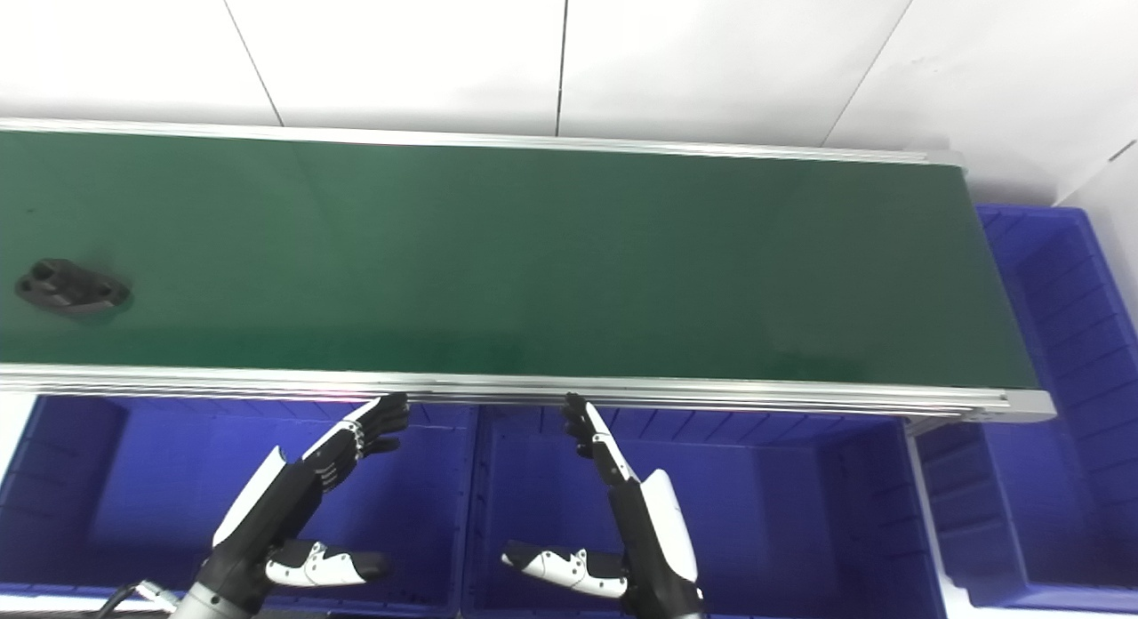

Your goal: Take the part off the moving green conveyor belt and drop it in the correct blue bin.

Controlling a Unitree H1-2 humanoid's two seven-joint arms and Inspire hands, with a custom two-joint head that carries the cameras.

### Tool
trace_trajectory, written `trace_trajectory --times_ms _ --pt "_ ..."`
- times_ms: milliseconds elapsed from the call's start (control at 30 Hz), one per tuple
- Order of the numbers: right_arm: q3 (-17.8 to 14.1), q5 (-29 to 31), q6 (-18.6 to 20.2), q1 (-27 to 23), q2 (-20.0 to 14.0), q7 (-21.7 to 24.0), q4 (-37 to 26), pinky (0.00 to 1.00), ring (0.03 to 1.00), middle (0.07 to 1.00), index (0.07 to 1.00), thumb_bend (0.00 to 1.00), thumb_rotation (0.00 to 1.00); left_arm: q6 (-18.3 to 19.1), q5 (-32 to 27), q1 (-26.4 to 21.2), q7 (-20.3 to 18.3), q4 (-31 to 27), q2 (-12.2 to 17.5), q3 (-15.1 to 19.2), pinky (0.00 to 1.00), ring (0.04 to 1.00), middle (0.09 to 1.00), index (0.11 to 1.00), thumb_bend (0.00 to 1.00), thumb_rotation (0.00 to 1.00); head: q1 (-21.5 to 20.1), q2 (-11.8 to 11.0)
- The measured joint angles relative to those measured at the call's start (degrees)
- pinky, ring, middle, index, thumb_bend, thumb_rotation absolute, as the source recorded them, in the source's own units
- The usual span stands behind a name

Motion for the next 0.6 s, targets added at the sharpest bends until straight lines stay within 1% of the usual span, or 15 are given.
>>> trace_trajectory --times_ms 233,333,467,600 --pt "0.01 -0.14 0.0 0.01 0.25 0.0 0.0 0.83 0.879 0.906 0.963 0.84 0.58 0.0 -2.23 0.14 -0.07 1.36 0.68 1.17 0.85 0.9 0.922 0.914 0.77 0.51 0.0 0.09" --pt "0.01 -0.14 0.0 0.01 0.29 -0.01 0.0 0.82 0.873 0.904 0.96 0.84 0.58 0.0 -2.29 0.18 -0.08 1.36 0.69 1.38 0.85 0.899 0.923 0.916 0.76 0.51 -0.09 0.18" --pt "0.01 -0.31 0.0 0.01 0.35 -0.04 -0.01 0.83 0.881 0.91 0.965 0.84 0.6 -0.01 -2.26 0.2 -0.08 1.36 0.69 1.42 0.85 0.9 0.923 0.916 0.76 0.51 -0.09 0.18" --pt "0.02 -0.23 0.0 0.01 0.45 -0.04 0.0 0.83 0.877 0.906 0.964 0.84 0.58 -0.01 -2.2 0.21 -0.08 1.36 0.71 1.48 0.86 0.9 0.92 0.913 0.76 0.51 -0.09 0.18"
